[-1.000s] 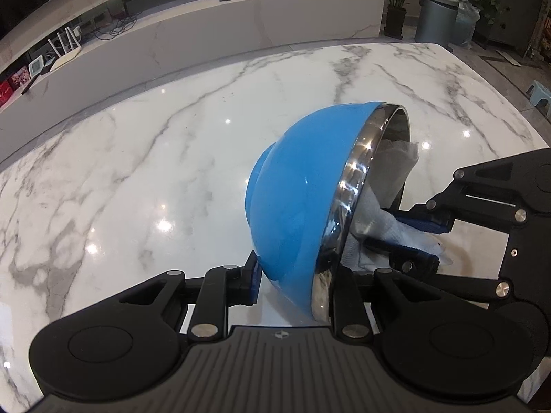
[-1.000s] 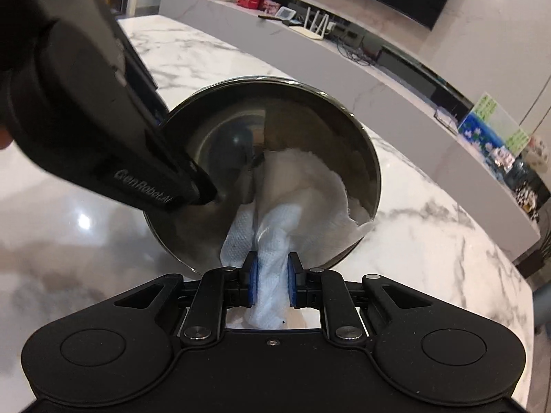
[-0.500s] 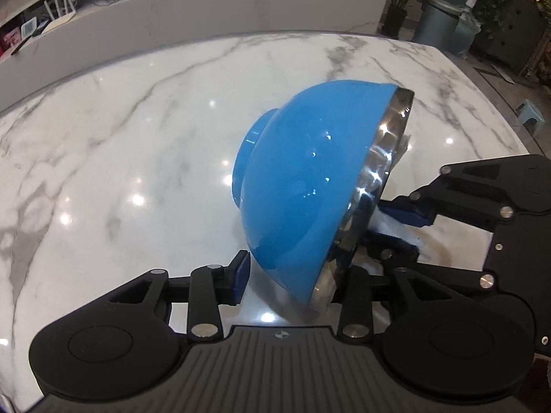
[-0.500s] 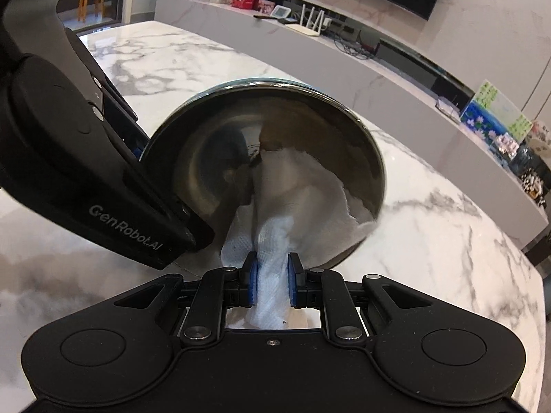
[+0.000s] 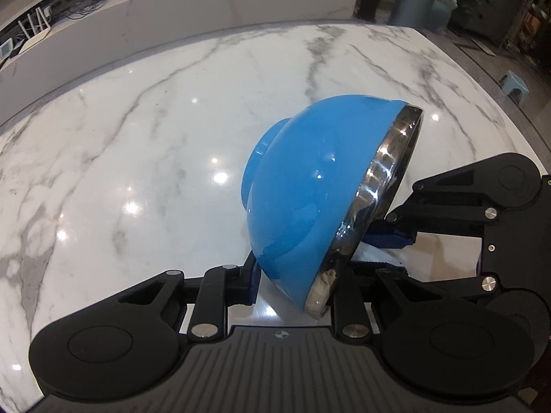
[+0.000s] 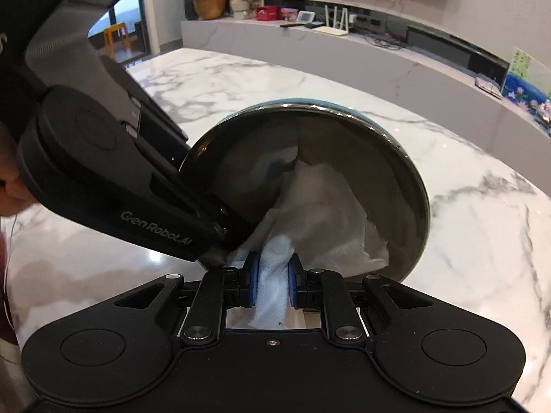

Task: Clean bowl
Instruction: 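Tilt the bowl up with the left gripper while the right gripper wipes inside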

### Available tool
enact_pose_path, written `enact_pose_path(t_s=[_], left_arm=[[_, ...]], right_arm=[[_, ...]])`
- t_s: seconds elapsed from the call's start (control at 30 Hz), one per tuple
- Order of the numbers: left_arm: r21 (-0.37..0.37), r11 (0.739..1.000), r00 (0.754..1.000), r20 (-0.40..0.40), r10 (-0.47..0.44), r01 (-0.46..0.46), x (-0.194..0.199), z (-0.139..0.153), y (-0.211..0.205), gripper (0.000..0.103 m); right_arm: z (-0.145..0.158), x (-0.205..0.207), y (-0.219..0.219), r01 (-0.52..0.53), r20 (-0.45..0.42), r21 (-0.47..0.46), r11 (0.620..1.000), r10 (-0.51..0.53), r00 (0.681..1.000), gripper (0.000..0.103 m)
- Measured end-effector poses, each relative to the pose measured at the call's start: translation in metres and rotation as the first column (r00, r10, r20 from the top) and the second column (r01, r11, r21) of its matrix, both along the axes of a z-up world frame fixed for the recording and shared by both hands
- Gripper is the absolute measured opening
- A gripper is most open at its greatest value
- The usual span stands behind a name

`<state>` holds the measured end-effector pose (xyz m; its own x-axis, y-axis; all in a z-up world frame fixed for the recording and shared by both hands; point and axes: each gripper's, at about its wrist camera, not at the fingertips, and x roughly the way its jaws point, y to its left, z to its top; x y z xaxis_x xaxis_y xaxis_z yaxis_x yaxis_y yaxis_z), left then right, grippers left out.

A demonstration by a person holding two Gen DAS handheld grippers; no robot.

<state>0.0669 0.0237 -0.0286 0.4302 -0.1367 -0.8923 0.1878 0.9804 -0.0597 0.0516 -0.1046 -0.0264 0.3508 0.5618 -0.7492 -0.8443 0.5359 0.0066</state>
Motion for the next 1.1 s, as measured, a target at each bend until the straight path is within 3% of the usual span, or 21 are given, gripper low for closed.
enact_pose_path(t_s=[0.1, 0.33, 0.43, 0.6, 0.7, 0.77, 0.93, 1.1], left_arm=[[-0.001, 1.0, 1.0, -0.004, -0.001, 0.001, 0.0, 0.0, 0.0, 0.02], [0.006, 1.0, 1.0, 0.0, 0.007, -0.007, 0.001, 0.002, 0.003, 0.02], [0.01, 1.0, 1.0, 0.004, 0.016, -0.016, 0.002, 0.001, 0.003, 0.021], [0.022, 1.0, 1.0, 0.011, 0.019, -0.019, 0.001, -0.004, -0.002, 0.036], [-0.006, 1.0, 1.0, 0.004, 0.022, -0.022, 0.001, -0.006, -0.005, 0.037], [-0.013, 0.999, 1.0, 0.001, 0.031, -0.031, 0.001, -0.007, -0.006, 0.036], [-0.041, 0.998, 0.999, 0.007, 0.047, -0.047, 0.002, -0.004, 0.0, 0.021], [-0.039, 0.998, 0.999, -0.001, 0.053, -0.053, 0.003, -0.003, 0.003, 0.02]], right_arm=[[-0.001, -0.005, 0.002, -0.004, 0.042, -0.038, 0.999, 0.006, 0.999, 0.015], [-0.013, -0.024, 0.013, -0.002, 0.256, -0.193, 0.981, 0.052, 0.965, 0.014], [-0.017, -0.025, 0.014, -0.005, 0.277, -0.207, 0.978, 0.063, 0.959, 0.014], [-0.018, -0.018, 0.01, 0.017, 0.227, -0.169, 0.986, 0.023, 0.974, 0.015], [-0.018, -0.011, 0.006, 0.04, 0.178, -0.135, 0.99, -0.015, 0.984, 0.015], [-0.017, -0.01, 0.004, 0.047, 0.16, -0.121, 0.992, -0.028, 0.987, 0.015], [-0.016, -0.01, 0.002, 0.055, 0.144, -0.112, 0.992, -0.038, 0.989, 0.015], [-0.015, -0.007, -0.002, 0.055, 0.061, -0.054, 0.997, -0.052, 0.997, 0.015]])
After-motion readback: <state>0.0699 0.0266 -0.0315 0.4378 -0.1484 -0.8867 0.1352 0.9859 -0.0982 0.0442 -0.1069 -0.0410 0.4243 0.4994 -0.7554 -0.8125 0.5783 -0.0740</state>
